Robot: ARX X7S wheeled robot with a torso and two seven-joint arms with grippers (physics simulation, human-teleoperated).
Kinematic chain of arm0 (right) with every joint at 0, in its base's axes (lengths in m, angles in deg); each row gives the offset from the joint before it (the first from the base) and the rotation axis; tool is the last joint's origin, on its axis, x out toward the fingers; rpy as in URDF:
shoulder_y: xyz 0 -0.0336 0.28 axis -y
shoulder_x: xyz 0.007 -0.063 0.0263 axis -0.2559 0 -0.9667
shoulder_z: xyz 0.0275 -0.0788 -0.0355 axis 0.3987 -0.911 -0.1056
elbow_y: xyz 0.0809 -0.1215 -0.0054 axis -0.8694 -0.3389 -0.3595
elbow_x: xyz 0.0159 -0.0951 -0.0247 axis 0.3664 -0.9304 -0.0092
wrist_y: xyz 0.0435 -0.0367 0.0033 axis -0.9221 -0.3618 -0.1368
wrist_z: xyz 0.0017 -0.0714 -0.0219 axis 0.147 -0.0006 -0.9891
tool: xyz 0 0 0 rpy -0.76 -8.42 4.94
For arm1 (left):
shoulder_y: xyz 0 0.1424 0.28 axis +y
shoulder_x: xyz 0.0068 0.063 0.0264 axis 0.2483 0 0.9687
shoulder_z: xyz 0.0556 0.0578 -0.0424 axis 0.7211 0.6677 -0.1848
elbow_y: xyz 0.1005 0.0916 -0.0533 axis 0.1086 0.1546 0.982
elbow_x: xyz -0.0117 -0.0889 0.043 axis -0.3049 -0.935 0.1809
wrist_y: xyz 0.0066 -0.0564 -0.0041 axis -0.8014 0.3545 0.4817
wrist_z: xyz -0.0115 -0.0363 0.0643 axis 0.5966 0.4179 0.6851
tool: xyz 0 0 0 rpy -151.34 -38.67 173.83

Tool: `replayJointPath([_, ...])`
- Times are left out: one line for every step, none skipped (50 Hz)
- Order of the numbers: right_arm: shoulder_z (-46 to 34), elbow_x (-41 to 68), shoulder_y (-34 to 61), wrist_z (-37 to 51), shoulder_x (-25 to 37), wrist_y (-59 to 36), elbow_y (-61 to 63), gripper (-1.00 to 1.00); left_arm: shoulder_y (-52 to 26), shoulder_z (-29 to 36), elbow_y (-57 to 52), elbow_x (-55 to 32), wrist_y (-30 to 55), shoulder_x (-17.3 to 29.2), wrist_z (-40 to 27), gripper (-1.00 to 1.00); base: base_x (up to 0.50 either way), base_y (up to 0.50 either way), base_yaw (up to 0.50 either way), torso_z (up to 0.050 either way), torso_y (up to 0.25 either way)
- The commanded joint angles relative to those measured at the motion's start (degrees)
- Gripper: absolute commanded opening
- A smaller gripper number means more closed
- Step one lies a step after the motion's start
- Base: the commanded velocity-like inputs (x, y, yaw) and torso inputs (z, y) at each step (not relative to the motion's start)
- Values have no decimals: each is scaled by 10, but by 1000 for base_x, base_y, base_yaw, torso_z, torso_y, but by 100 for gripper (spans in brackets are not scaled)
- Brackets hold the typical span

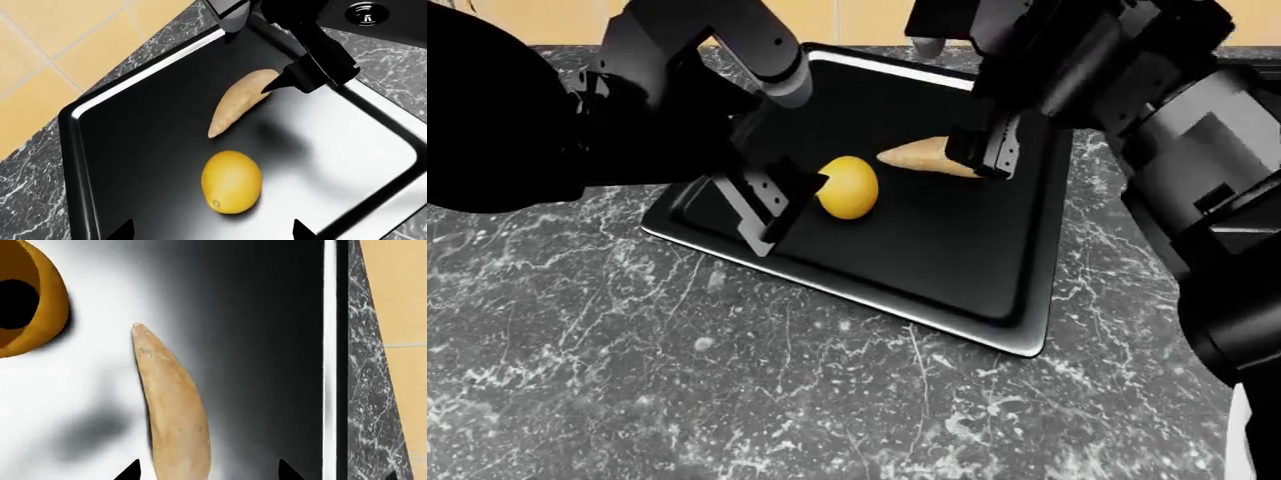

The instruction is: Pick up the fruits and vegetables and place them in the sink. Turn on the sink faucet to wash them. Then turn the sink off and put them in the tray.

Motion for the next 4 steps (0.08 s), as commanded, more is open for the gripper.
replayJointPath([16,2,28,12,75,-100,160,100,-2,-1,-3,-5,2,4,-3,100,0,0,0,0,0])
replayJointPath([20,3,30,15,82,-110,174,100,-3,-1,-3,-5,3,4,-4,100,0,0,0,0,0])
replayJointPath([27,4,33,20,88,-119,186,100,-4,0,-3,-5,4,3,-4,100,0,0,0,0,0])
replayJointPath([32,6,35,24,94,-128,197,100,-5,1,-3,-4,4,3,-4,100,0,0,0,0,0])
